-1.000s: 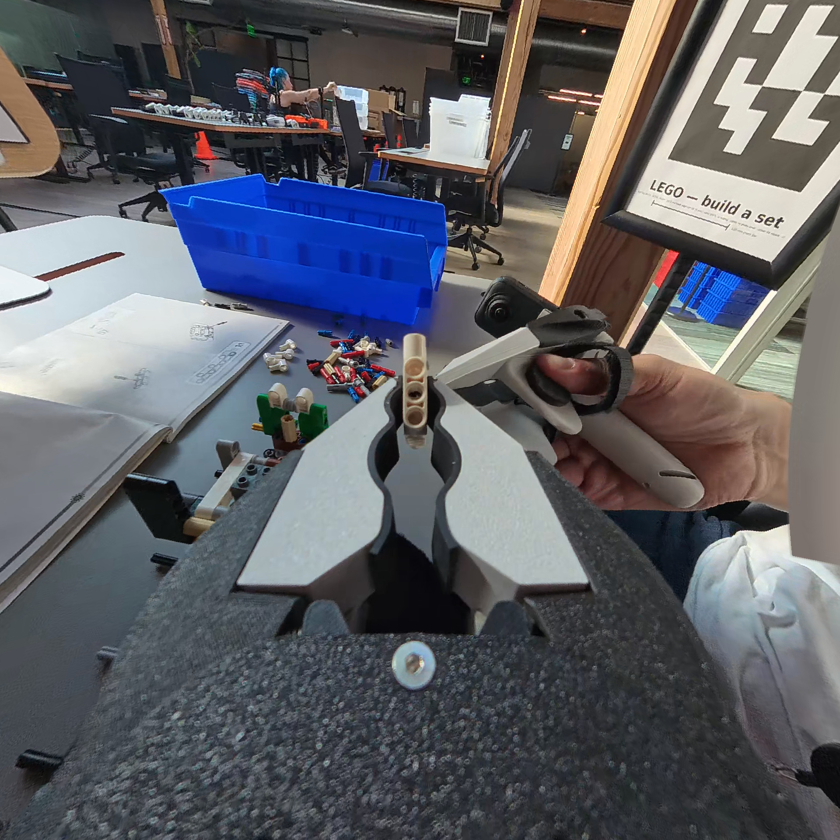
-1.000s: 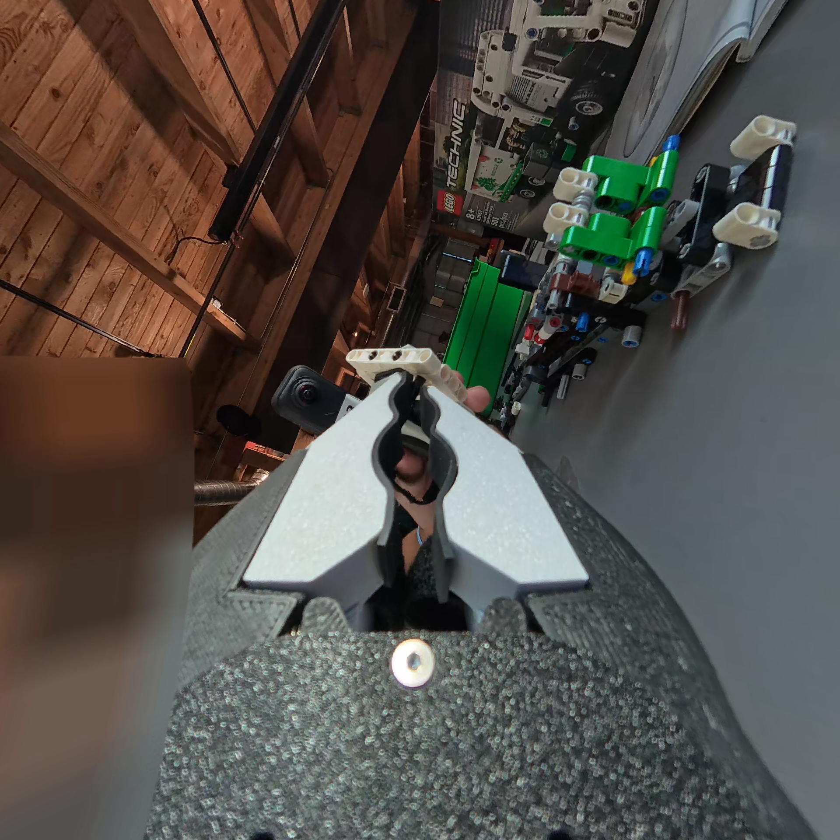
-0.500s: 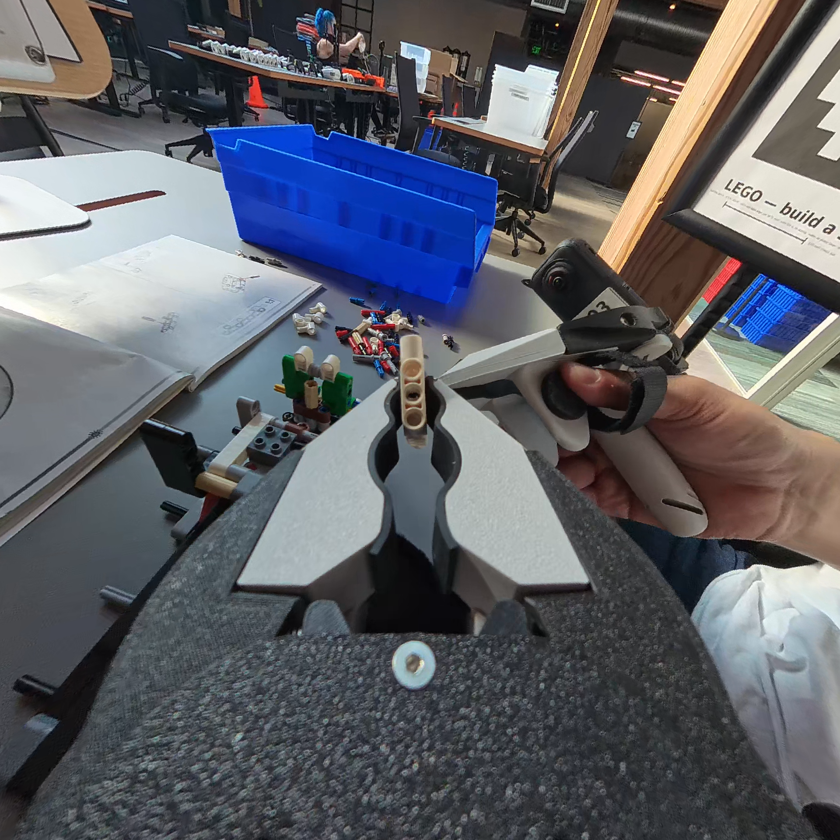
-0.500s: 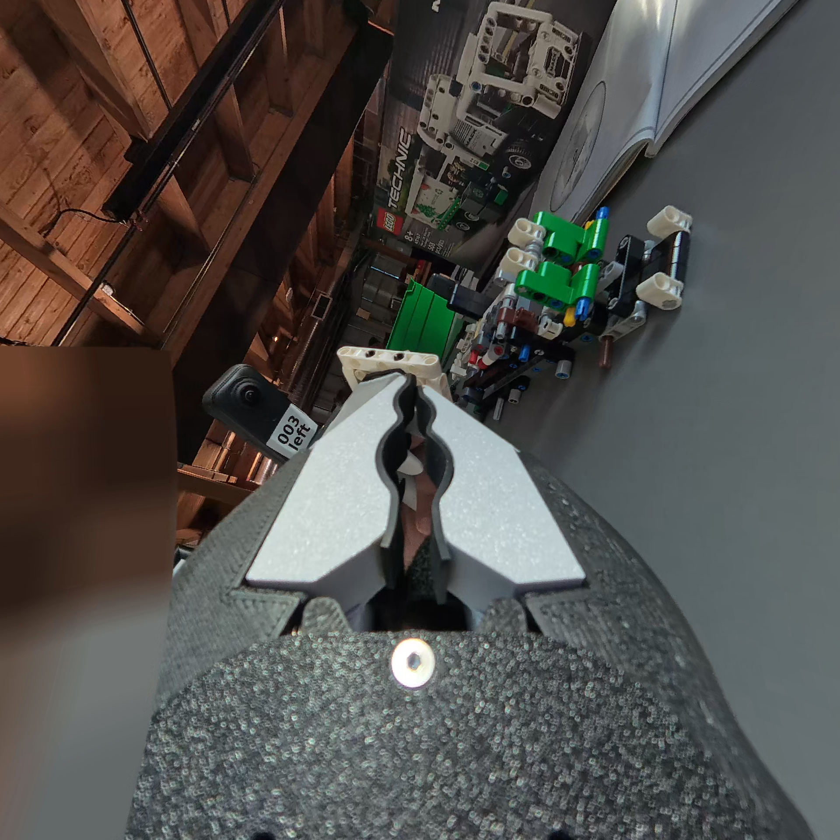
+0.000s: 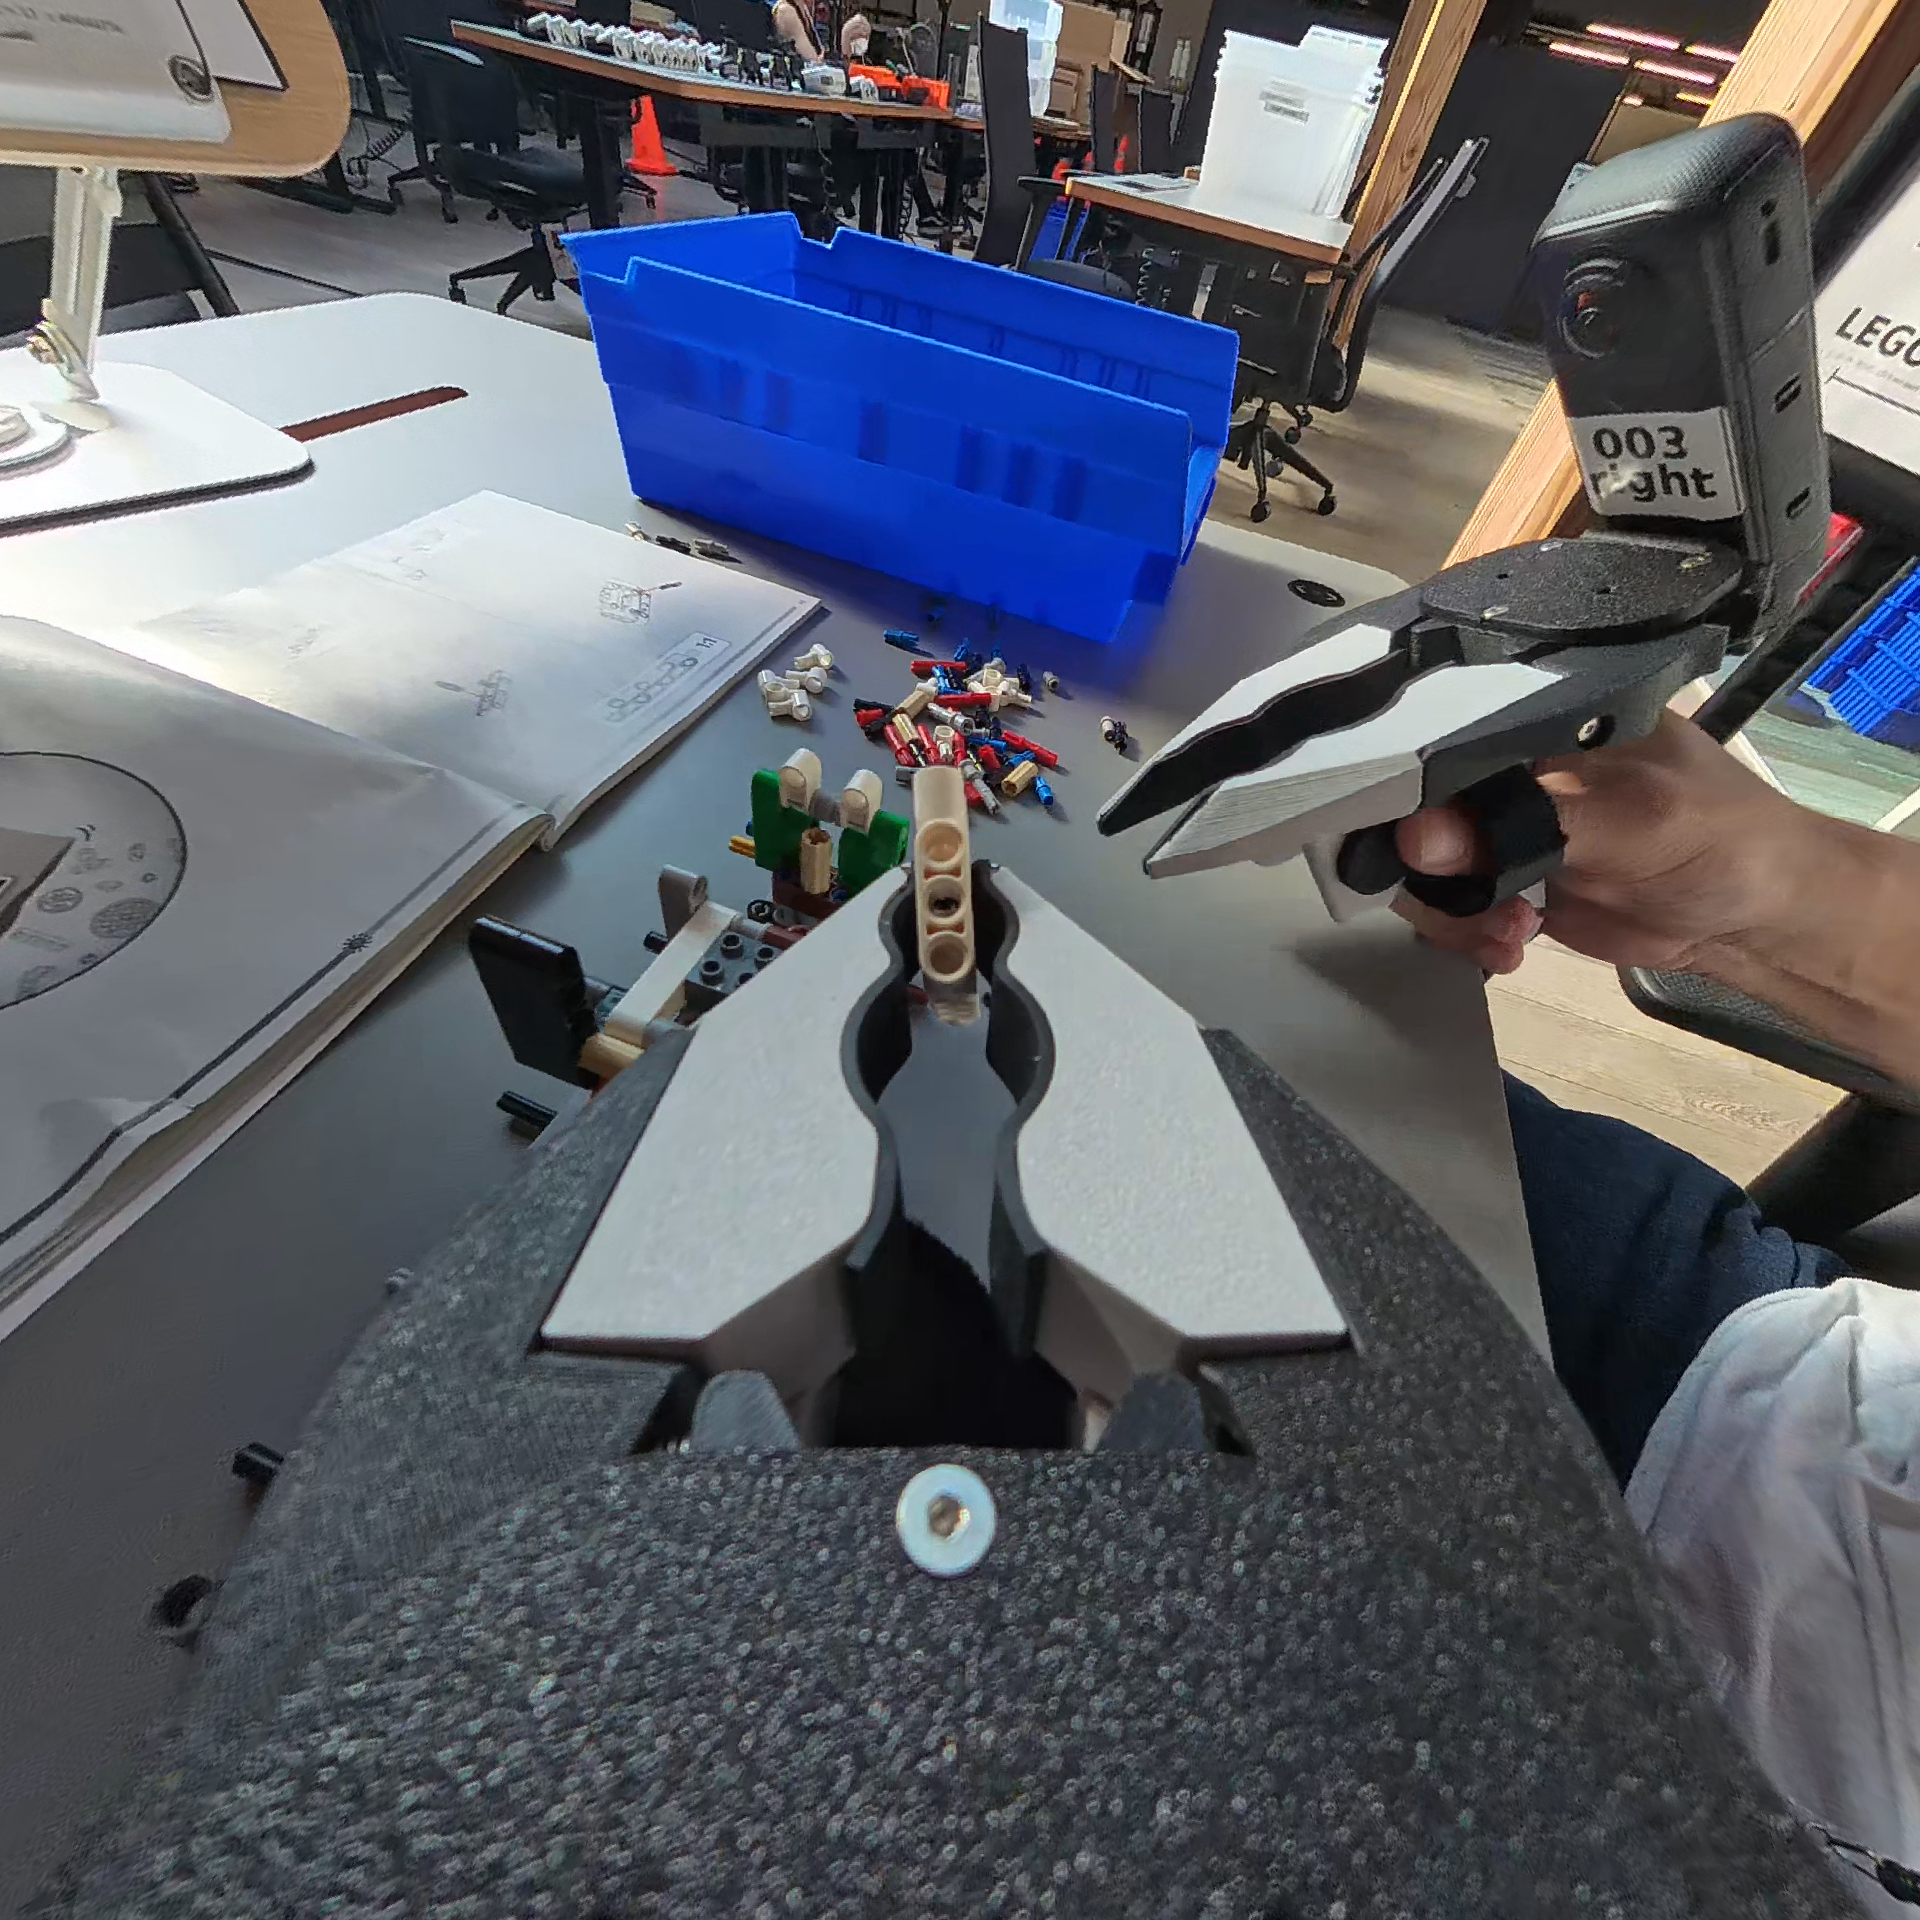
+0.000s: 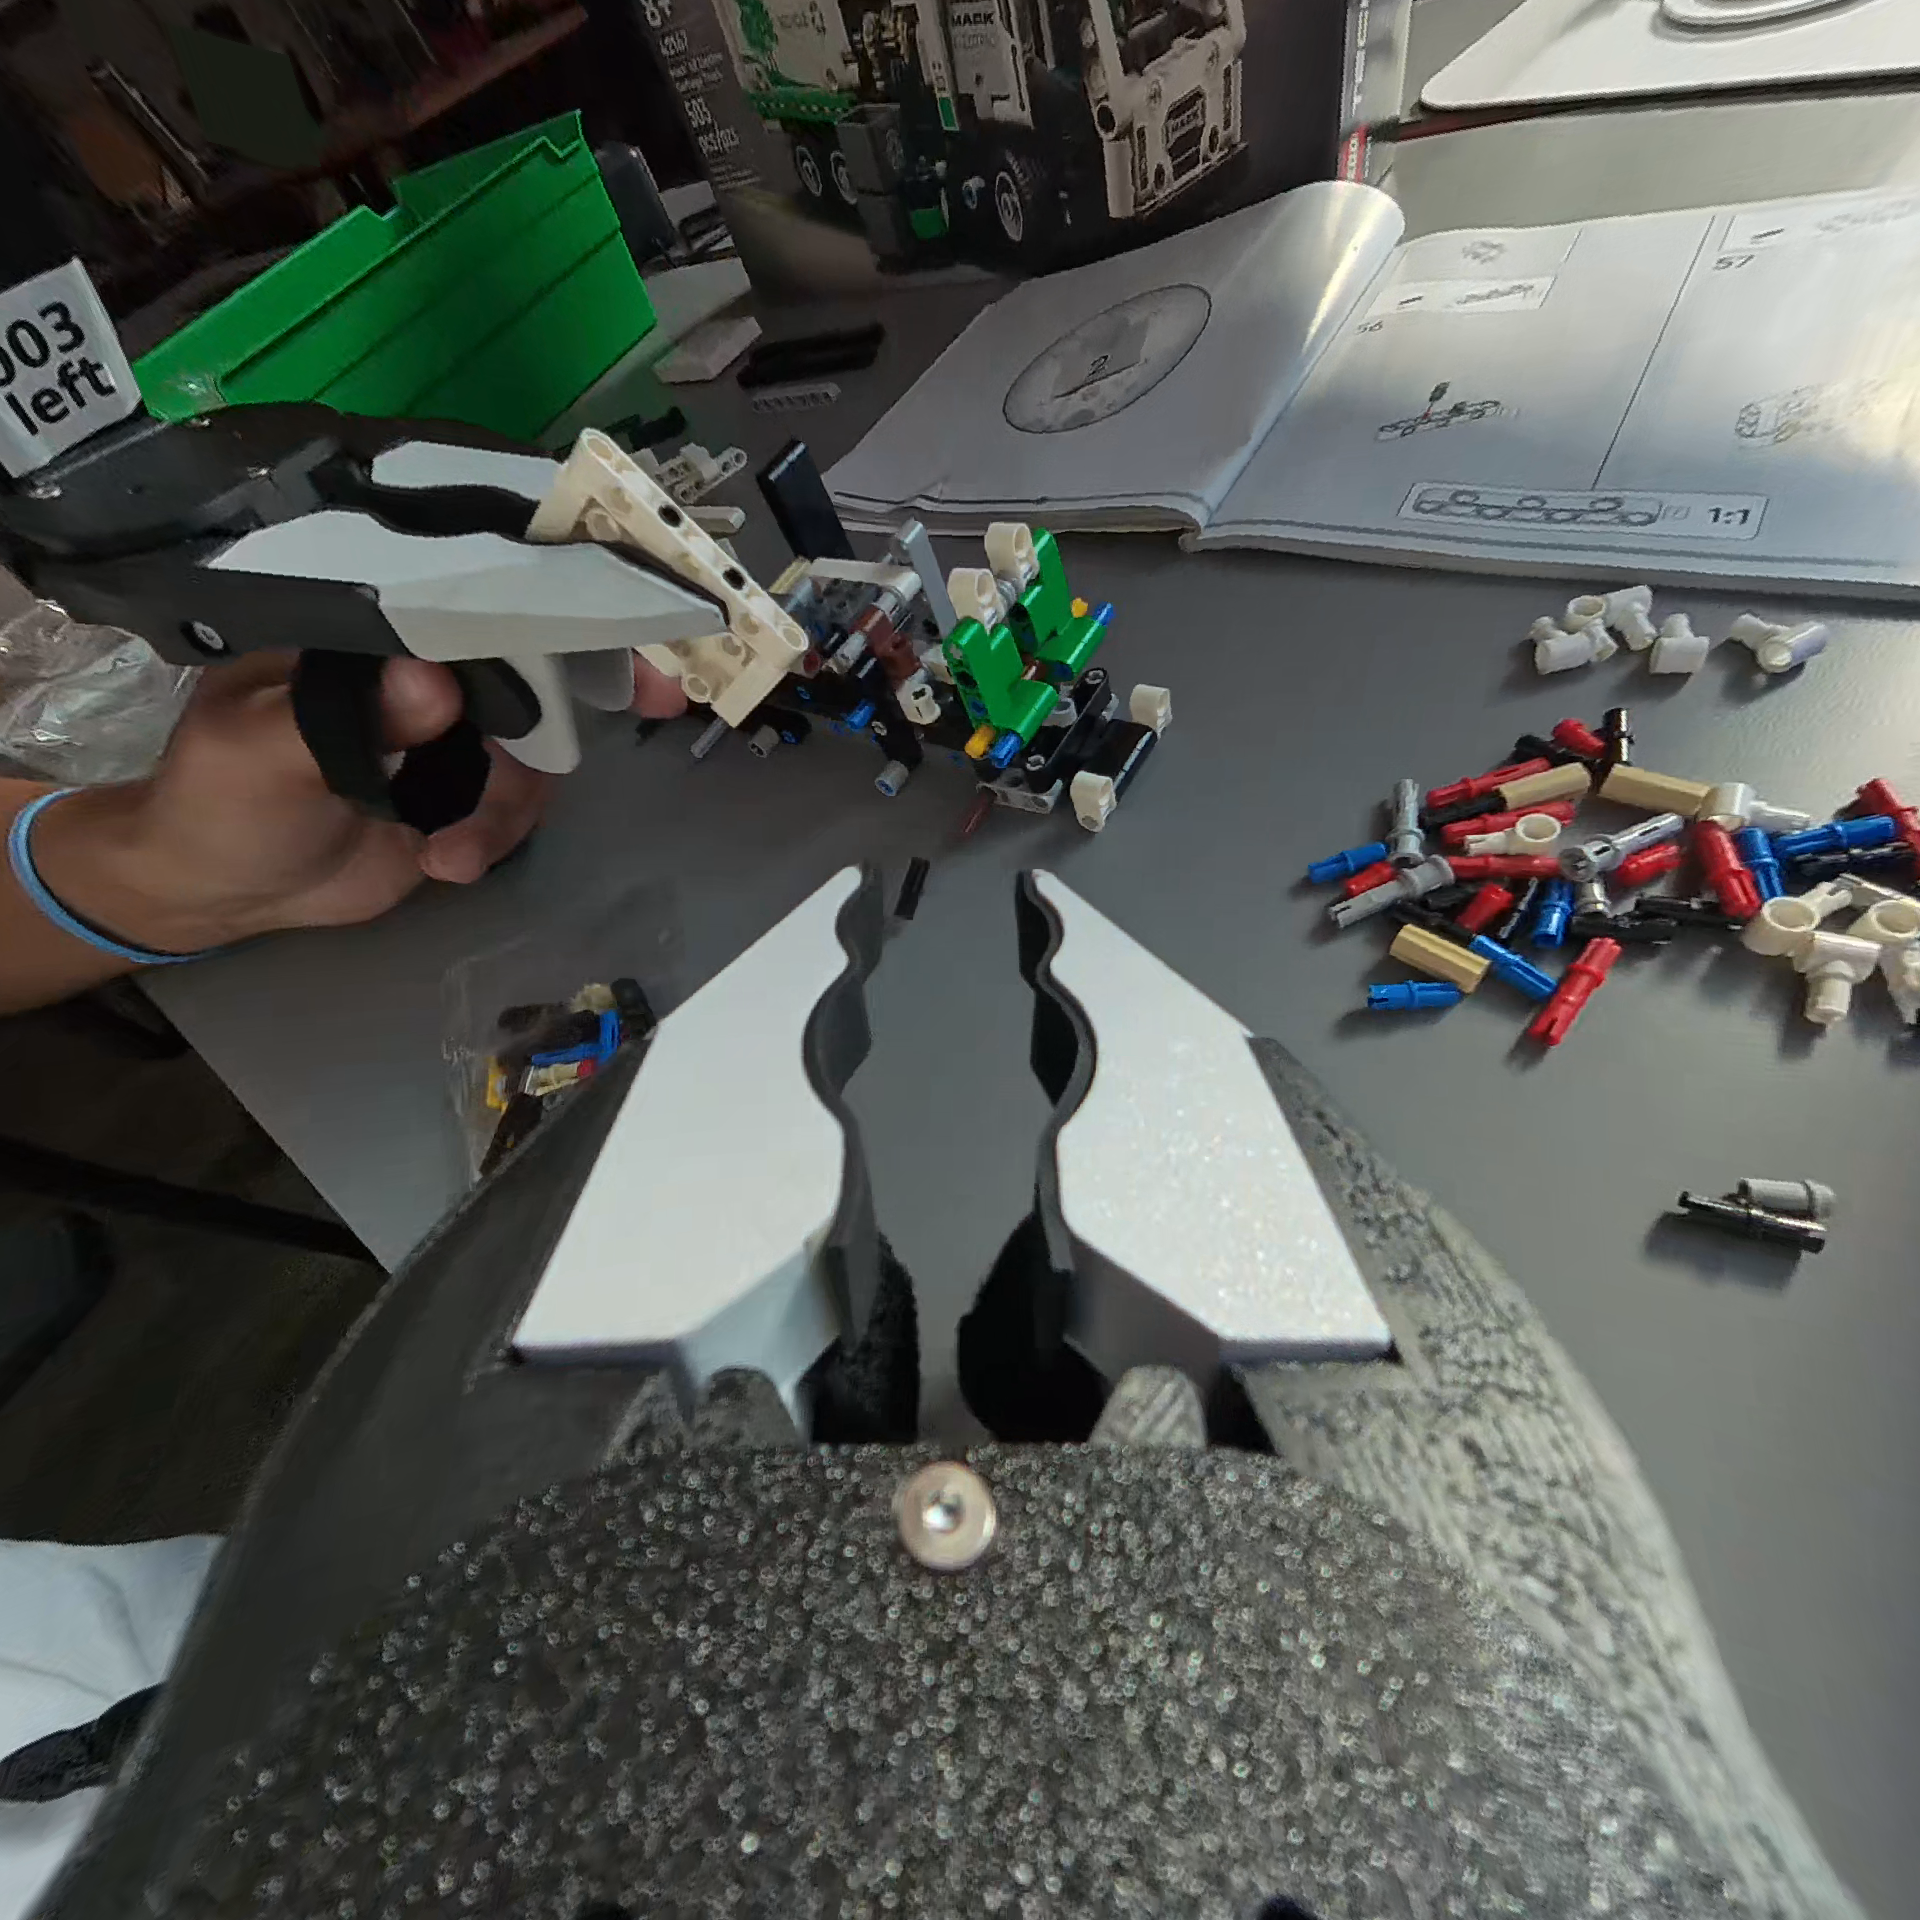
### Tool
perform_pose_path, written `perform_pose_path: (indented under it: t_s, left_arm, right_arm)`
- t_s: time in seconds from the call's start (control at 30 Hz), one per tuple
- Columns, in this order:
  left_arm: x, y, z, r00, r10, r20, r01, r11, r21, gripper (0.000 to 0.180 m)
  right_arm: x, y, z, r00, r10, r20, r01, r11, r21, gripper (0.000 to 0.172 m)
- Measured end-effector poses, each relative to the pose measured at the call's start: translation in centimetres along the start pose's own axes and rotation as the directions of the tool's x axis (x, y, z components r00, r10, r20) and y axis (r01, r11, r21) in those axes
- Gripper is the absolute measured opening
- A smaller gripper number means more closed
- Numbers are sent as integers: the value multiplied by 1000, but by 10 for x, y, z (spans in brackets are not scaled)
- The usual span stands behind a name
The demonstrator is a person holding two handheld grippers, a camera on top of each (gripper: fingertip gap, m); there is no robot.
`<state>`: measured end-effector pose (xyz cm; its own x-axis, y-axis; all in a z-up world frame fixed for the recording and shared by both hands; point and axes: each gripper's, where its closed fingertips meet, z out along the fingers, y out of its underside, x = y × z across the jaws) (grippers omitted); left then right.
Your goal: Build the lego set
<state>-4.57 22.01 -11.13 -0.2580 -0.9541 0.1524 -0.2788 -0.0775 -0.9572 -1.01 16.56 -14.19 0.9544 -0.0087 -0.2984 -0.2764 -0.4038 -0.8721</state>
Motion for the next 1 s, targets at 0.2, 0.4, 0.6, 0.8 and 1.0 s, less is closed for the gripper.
perform_pose_path:
  t_s: [0.2,0.4,0.6,0.8,1.0]
  left_arm:
    - [-1,0,0,1000,-9,-8,9,1000,-1,5]
    - [0,1,0,1000,0,-9,0,1000,-6,5]
    - [1,1,0,1000,1,-13,-1,1000,-7,5]
    - [1,1,0,1000,-2,-20,1,1000,-8,5]
    - [2,2,0,1000,0,-26,0,1000,-12,5]
  right_arm:
    - [-5,16,7,994,-99,48,105,979,-175,0]
    - [10,21,13,962,-263,-78,229,927,-296,0]
    - [26,27,17,939,-305,-161,243,917,-317,0]
    - [29,31,27,937,-310,-158,248,913,-323,17]
    - [32,28,32,934,-330,-136,272,905,-328,12]
